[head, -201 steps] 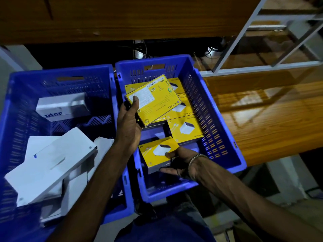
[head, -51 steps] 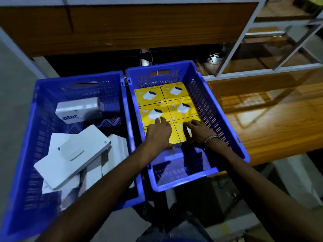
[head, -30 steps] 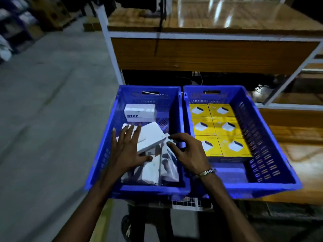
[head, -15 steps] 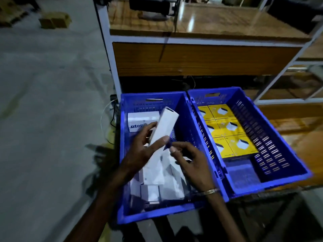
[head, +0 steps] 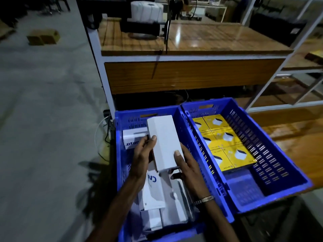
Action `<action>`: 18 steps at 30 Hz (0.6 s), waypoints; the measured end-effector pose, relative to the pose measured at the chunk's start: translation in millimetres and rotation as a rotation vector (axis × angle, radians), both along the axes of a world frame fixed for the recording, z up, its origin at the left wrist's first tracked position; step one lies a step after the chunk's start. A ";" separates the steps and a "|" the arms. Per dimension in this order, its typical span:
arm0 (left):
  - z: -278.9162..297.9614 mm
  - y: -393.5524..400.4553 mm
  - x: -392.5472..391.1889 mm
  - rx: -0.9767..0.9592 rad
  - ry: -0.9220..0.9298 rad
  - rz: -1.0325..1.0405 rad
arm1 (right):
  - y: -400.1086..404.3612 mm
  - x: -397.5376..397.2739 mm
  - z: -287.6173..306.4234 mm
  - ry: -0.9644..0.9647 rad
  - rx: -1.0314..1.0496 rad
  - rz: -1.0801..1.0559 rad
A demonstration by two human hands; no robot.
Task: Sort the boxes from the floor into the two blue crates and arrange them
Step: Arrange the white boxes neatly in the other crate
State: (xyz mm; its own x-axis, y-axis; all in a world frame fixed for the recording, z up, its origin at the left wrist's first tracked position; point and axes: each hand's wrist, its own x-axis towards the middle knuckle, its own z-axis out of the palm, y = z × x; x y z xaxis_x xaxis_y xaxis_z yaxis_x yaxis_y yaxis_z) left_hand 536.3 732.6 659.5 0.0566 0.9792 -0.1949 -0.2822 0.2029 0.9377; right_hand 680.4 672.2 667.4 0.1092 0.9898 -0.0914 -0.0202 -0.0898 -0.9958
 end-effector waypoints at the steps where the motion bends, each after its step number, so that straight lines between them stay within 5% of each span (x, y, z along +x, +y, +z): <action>1: -0.7 5.0 0.7 0.014 0.041 -0.007 | 2.9 4.7 -0.1 -0.015 -0.009 -0.013; 18: -22.1 35.2 33.5 -0.140 0.116 -0.035 | 43.6 63.5 -28.3 0.030 -0.170 -0.076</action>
